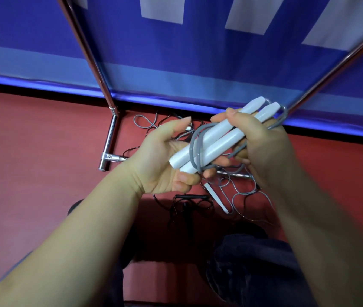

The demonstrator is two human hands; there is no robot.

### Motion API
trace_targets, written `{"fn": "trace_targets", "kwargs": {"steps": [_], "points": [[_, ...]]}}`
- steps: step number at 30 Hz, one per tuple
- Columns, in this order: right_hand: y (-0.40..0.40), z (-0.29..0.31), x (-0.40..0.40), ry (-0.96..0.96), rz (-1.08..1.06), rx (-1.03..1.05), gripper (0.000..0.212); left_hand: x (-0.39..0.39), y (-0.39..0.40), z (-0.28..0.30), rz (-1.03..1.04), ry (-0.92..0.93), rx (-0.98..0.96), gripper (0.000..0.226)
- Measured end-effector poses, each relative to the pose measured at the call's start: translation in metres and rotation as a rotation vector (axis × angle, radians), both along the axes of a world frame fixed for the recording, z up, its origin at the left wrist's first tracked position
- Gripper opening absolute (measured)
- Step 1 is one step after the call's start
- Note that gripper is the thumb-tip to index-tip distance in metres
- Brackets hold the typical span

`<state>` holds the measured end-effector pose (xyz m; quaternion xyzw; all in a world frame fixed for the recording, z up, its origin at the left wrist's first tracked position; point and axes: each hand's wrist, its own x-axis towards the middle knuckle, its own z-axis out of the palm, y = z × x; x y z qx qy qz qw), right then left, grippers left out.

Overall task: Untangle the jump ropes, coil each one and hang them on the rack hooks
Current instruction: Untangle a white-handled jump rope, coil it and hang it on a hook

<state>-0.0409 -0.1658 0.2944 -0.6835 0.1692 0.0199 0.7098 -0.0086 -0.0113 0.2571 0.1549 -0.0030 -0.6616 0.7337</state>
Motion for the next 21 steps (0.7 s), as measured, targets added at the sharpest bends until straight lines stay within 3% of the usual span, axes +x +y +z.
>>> {"fn": "trace_targets", "kwargs": {"steps": [1,3,4,9,11,15,21], "points": [[-0.001,-0.001,0.000,0.010,-0.010,-0.016,0.022,-0.001,0.000,0.000,0.021,-0.134,0.103,0.060],[-0.002,-0.002,0.000,0.036,-0.055,-0.039,0.023,-0.004,-0.005,0.002,0.132,-0.479,0.414,0.034],[-0.002,-0.002,0.001,0.048,-0.091,-0.050,0.023,-0.007,-0.007,0.003,0.209,-0.537,0.485,0.025],[-0.003,-0.004,0.006,0.130,-0.292,0.081,0.033,-0.008,-0.017,0.002,0.631,-0.680,0.625,0.027],[-0.005,-0.006,0.009,0.187,-0.353,0.181,0.042,-0.008,-0.019,0.005,0.736,-0.764,0.705,0.018],[0.000,-0.009,0.008,0.226,-0.394,0.290,0.041,-0.015,-0.026,0.006,0.747,-0.849,0.782,0.013],[0.006,-0.007,0.015,0.235,-0.407,0.263,0.036,-0.012,-0.024,0.002,0.805,-0.917,0.852,0.012]]}}
